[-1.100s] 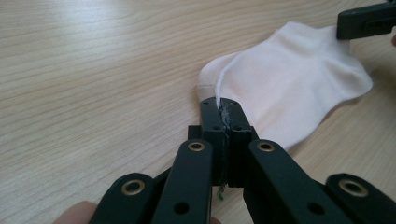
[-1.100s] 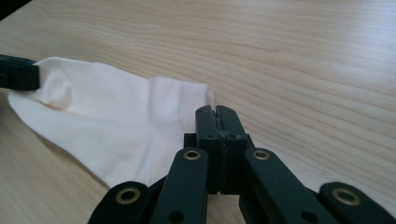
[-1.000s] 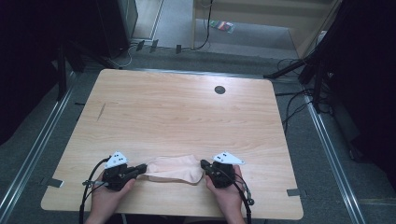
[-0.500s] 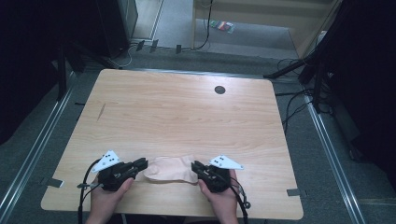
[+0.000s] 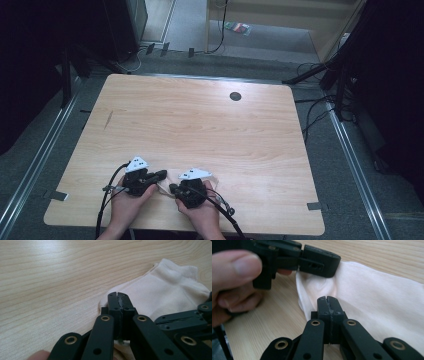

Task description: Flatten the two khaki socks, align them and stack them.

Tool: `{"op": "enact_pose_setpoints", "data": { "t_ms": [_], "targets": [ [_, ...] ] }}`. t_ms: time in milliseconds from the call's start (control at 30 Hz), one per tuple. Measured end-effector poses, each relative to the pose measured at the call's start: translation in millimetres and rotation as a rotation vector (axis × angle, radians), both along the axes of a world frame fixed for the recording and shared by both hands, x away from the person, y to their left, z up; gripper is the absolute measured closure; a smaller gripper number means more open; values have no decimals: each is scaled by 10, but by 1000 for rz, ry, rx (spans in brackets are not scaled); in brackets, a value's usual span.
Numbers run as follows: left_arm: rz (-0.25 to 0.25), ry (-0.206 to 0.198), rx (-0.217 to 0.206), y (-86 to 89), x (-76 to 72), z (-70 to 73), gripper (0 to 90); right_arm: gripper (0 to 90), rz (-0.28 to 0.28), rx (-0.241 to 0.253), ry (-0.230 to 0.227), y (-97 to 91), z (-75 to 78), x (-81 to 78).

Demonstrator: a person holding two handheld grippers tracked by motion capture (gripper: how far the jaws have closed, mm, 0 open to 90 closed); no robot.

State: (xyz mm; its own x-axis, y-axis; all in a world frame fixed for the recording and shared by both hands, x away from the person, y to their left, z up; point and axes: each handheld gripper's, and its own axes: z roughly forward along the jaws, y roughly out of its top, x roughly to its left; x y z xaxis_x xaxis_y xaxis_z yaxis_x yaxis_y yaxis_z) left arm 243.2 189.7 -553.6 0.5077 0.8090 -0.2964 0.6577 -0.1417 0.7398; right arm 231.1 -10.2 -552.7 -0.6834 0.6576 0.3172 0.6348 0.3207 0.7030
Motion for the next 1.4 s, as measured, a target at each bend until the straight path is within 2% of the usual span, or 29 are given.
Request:
{"op": "enact_pose_setpoints", "data": {
  "t_ms": [67, 100, 233, 400, 433, 500, 567, 633, 700, 767, 867, 900, 967, 1067, 1133, 1167, 1267, 1300, 1367, 1400],
  "targets": [
    [11, -10, 36, -10, 29, 3, 900, 900, 11, -27, -29, -14, 6, -37],
    [18, -3, 30, -8, 38, 3, 900, 900, 16, -46, -54, -13, 10, -72],
    [27, 13, 16, 20, 61, 3, 900, 900, 23, -84, -105, -3, 16, -137],
    [59, -2, 21, 126, 31, -1, 896, 900, 10, -68, -91, -11, 8, -129],
    [57, 3, 8, 174, 22, 0, 888, 900, 8, -64, -85, -15, 8, -124],
    [37, -11, -40, 260, -23, 32, 867, 900, 5, -56, -64, -20, 13, -108],
    [15, -46, -71, 303, -111, 111, 853, 900, -7, -29, -21, -39, 25, -85],
    [-12, -79, -101, 301, -198, 188, 845, 900, -24, 13, -30, -62, 67, -83],
    [-49, -82, -121, 255, -257, 224, 844, 900, -39, 16, -57, -48, 133, -48],
    [-83, -68, -108, 189, -276, 214, 842, 900, -51, 4, -70, 0, 167, 42],
    [-98, -16, -36, 128, -262, 131, 847, 900, -54, -12, -56, 98, 161, 201],
    [-106, 13, -31, 141, -246, 93, 845, 900, -47, -20, -46, 134, 149, 251],
    [-117, 41, -22, 166, -232, 56, 838, 900, -47, -41, -36, 190, 121, 327],
    [-152, 50, -5, 201, -240, 40, 823, 900, -71, -60, -10, 209, 63, 413],
    [-177, 47, 37, 206, -261, 32, 802, 900, -84, -53, -15, 190, 52, 448],
    [-190, 38, 41, 209, -280, 27, 792, 900, -92, -60, -25, 187, 51, 453],
    [-179, 36, 42, 232, -292, 38, 769, 900, -91, -50, -22, 173, 50, 467],
    [-171, 33, 21, 244, -285, 46, 749, 900, -89, -38, -28, 159, 60, 458],
    [-158, 22, -48, 284, -265, 81, 744, 900, -94, 2, -50, 110, 119, 396],
    [-137, 12, -74, 296, -252, 101, 749, 900, -93, 18, -63, 79, 158, 345]
  ]
}}
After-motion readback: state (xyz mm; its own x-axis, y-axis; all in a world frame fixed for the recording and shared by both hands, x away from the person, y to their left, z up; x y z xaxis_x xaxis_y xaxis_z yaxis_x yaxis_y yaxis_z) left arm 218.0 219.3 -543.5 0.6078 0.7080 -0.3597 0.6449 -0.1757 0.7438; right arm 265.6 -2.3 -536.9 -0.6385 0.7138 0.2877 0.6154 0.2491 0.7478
